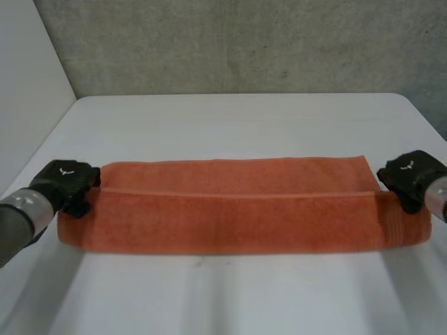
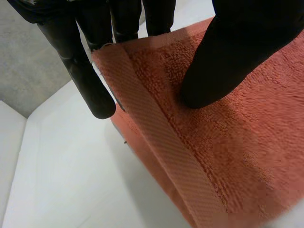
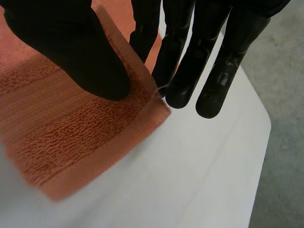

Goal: Fold the laundry

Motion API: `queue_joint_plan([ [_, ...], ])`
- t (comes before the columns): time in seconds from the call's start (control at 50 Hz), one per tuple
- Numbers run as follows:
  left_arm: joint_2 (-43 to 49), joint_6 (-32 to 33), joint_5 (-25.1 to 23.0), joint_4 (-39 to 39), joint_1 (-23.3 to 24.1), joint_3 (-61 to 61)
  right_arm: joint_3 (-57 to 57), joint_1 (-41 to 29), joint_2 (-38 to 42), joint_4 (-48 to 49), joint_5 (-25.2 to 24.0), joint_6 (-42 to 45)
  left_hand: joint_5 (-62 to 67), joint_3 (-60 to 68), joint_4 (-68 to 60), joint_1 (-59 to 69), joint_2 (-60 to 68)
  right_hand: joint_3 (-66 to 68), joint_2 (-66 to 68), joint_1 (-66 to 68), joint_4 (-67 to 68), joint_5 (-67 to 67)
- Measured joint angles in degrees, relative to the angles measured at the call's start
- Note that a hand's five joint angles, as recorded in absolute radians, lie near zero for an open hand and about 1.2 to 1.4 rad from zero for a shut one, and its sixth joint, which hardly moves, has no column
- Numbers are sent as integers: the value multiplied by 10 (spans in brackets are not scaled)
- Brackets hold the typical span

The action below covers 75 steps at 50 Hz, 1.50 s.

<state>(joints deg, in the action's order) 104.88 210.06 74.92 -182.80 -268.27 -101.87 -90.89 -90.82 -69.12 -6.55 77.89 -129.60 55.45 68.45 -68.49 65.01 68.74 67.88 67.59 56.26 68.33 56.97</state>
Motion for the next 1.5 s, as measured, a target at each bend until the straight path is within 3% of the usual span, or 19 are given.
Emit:
queue_joint_plan([
  [0.18, 176, -31, 107, -51, 54, 185, 142, -39, 147, 92, 29, -41, 0, 0, 0, 0, 0, 2, 1, 0, 0, 0],
  [0.34, 267, -29, 118, -134, 77, 287, 303, -65, 283, 134, 51, -52, 0, 0, 0, 0, 0, 2, 1, 0, 0, 0],
  [0.5, 311, -27, 110, -168, 83, 323, 389, -74, 352, 141, 60, -50, 0, 0, 0, 0, 0, 2, 1, 0, 0, 0],
  [0.54, 322, -26, 108, -171, 87, 328, 401, -75, 361, 141, 62, -51, -2, -1, 2, -5, -2, -34, -34, -25, -37, -31],
  [0.58, 328, -25, 107, -171, 90, 330, 411, -77, 368, 144, 65, -52, -68, -71, 71, -81, -71, -220, -233, -202, -222, -198],
  [0.6, 333, -24, 106, -171, 92, 330, 414, -77, 370, 148, 67, -54, -298, -312, 308, -337, -318, -380, -383, -343, -371, -345],
  [0.66, 335, -20, 106, -171, 98, 326, 416, -77, 370, 156, 72, -66, -480, -494, 506, -516, -510, -534, -532, -439, -536, -512],
  [0.72, 330, -16, 107, -170, 103, 321, 413, -76, 368, 162, 75, -83, -526, -555, 563, -538, -562, -553, -545, -442, -548, -528],
  [0.8, 306, -15, 110, -170, 110, 305, 399, -74, 351, 164, 79, -131, -527, -560, 567, -538, -570, -557, -547, -442, -549, -532],
  [0.92, 216, -20, 113, -170, 114, 241, 321, -69, 242, 160, 76, -219, -527, -560, 567, -538, -571, -557, -547, -442, -570, -535],
  [1.08, 96, -38, 111, -170, 114, 137, 204, -55, 114, 146, 71, -247, -527, -560, 567, -538, -571, -557, -547, -442, -570, -537],
  [1.16, 23, -77, 109, -173, 115, 61, 112, -35, 43, 107, 59, -248, -527, -560, 567, -538, -571, -557, -547, -442, -570, -537],
  [1.38, -11, -141, 108, -199, 113, -4, 4, 3, 17, 70, 8, -243, -527, -560, 567, -538, -571, -557, -547, -442, -570, -537],
  [1.4, -10, -156, 109, -223, 109, -20, -21, 18, 23, 82, -20, -241, -527, -560, 567, -538, -571, -539, -543, -440, -547, -522],
  [1.48, -9, -158, 109, -229, 108, -23, -23, 20, 24, 85, -23, -240, -527, -560, 567, -538, -571, -530, -535, -436, -538, -515],
  [1.5, -7, -160, 110, -242, 106, -28, -29, 26, 37, 107, -35, -240, -527, -560, 567, -538, -571, -477, -481, -391, -483, -470],
])
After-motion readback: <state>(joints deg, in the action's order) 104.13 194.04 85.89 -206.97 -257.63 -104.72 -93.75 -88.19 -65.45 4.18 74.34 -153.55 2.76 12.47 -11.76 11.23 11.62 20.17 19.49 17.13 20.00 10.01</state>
